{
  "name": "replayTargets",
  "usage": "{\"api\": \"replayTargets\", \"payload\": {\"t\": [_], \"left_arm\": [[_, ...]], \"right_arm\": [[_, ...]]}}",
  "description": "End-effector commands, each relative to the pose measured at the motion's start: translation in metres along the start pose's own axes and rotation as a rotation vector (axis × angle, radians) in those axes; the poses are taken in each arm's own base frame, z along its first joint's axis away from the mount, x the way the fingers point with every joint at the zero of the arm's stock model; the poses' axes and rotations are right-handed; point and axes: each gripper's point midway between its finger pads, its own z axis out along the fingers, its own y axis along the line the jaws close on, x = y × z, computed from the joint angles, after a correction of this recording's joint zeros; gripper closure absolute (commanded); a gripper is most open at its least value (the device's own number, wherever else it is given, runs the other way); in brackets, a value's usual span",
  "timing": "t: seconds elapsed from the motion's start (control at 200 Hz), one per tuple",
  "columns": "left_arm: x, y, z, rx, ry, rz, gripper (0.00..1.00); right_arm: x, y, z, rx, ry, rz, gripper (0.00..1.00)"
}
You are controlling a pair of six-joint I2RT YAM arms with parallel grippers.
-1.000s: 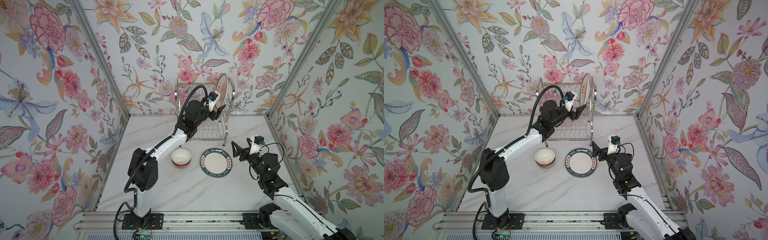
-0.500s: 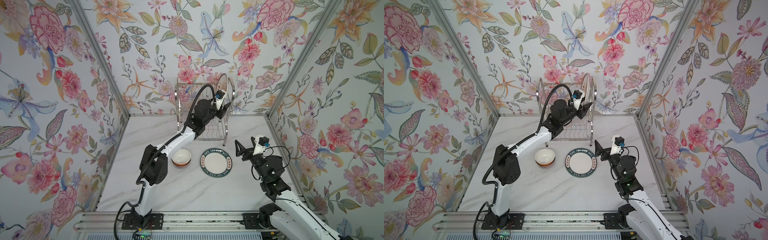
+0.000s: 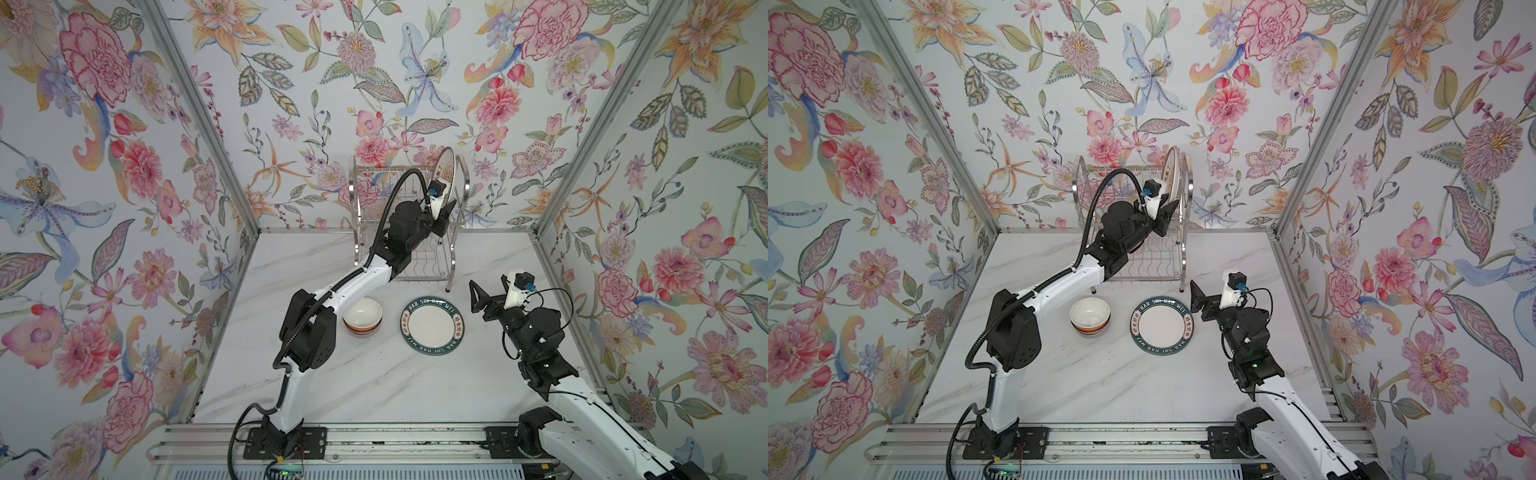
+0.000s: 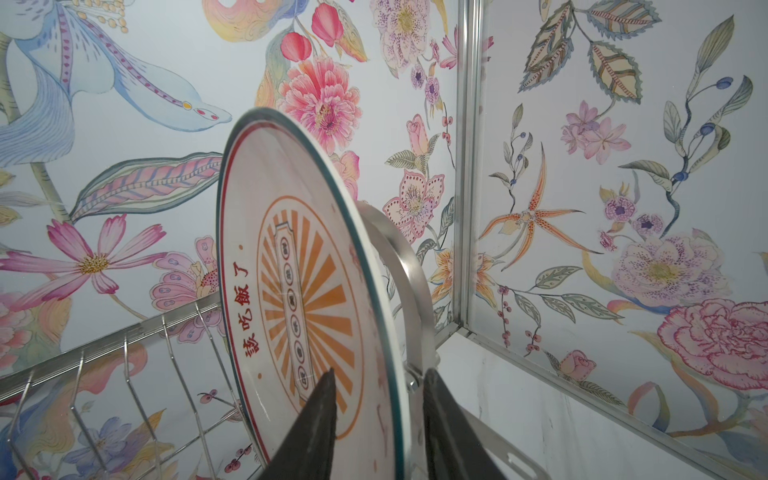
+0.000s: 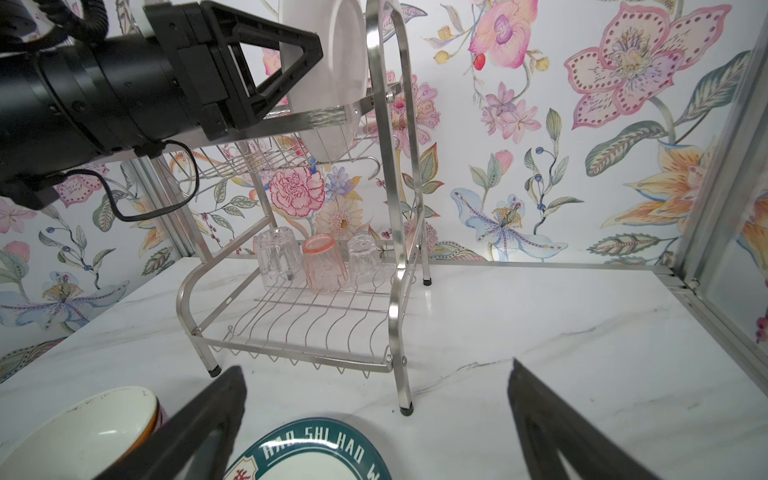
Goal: Unload the mixed dishes from the dish rack
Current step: 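Close the left gripper on the orange-sunburst plate in the rack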
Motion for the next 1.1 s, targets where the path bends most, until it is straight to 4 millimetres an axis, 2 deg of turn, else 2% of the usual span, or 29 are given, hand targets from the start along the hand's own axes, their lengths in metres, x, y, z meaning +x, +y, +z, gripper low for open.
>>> {"api": "replayTargets", "payload": {"t": [0.0,0.41,0.766,1.096], "left_arm": [[0.002,0.0,-0.002,-0.022,0.012,-0.024,0.67],[0.007,0.002,0.002,-0.033,0.001,-0.032,0.79],[0.001,0.003,0.0,-0.044,-0.017,-0.023,0.89],[-0.013,0.002,-0.002,-0.033,-0.066,-0.003,1.0]], "right_arm": [[-0.018,0.003,0.0,-0.013,-0.048,0.011,0.01],[-0.015,-0.001,-0.005,0.001,-0.05,0.01,0.01],[-0.015,-0.001,-0.002,-0.007,-0.051,0.007,0.01],[-0.016,0.001,0.0,-0.014,-0.051,0.007,0.01]]}}
